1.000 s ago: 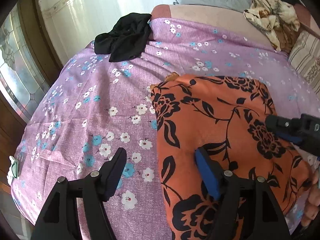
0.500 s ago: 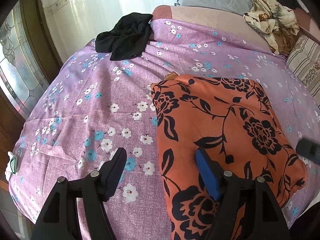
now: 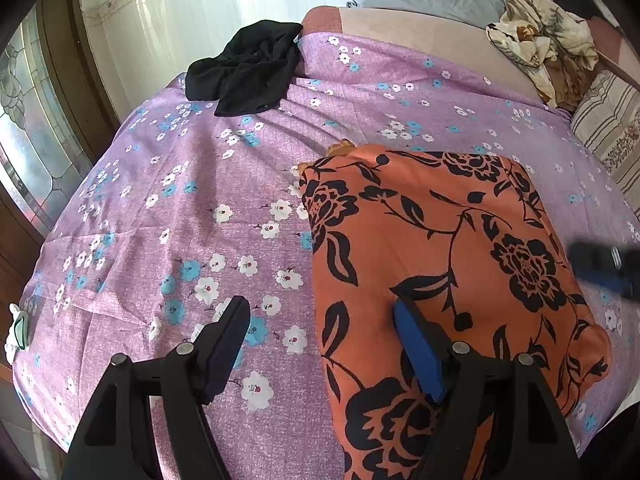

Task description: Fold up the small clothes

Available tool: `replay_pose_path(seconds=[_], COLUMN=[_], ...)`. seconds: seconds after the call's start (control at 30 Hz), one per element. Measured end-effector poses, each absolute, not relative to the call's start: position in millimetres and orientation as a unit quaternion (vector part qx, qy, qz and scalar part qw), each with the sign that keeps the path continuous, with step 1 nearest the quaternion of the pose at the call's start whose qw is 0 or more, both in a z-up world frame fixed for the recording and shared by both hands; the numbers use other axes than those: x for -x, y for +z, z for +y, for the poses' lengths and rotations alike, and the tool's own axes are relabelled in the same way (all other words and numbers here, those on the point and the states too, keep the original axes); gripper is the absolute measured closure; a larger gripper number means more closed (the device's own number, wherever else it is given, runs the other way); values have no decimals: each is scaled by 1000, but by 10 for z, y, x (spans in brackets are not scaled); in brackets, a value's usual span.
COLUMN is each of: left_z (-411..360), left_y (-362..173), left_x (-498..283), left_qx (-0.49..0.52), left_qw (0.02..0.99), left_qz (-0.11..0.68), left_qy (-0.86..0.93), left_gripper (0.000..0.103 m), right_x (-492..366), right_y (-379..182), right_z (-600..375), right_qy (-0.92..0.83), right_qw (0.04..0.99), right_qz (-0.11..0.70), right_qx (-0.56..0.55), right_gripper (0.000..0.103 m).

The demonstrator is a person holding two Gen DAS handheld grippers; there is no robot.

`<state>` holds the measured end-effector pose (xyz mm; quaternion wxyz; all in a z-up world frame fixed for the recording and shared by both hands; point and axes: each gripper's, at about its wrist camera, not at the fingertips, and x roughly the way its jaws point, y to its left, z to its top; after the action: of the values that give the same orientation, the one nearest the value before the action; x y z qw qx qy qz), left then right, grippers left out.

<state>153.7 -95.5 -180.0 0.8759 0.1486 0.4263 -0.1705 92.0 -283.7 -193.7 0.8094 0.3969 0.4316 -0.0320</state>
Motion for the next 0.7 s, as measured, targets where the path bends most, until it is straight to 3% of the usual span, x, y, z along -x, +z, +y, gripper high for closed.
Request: replay_pose_path(seconds=[0.17, 0.33, 0.43, 0.7], left_z=[-950, -947, -947, -899], left_y=[-1816, -1845, -1856, -1805], left_x=[-1552, -1564, -1568, -1502], left_qx=[-148, -149, -151, -143], left_qw=[875, 875, 875, 876], left_qz=[427, 425, 425, 427], left_qy=[-174, -179, -176, -171], left_gripper=[26, 22, 21, 21], right_x=[-1371, -1786, -1769, -1396], right_y=[-1949, -2389, -2370, -2101], right_z=[-2983, -3127, -3084, -2985], right_qy=[-52, -76, -70, -62], right_qw=[808, 787, 803, 816], right_qz=[434, 459, 445, 426], right_qx=[-395, -406, -391, -385], right_gripper=[49, 48, 44, 43])
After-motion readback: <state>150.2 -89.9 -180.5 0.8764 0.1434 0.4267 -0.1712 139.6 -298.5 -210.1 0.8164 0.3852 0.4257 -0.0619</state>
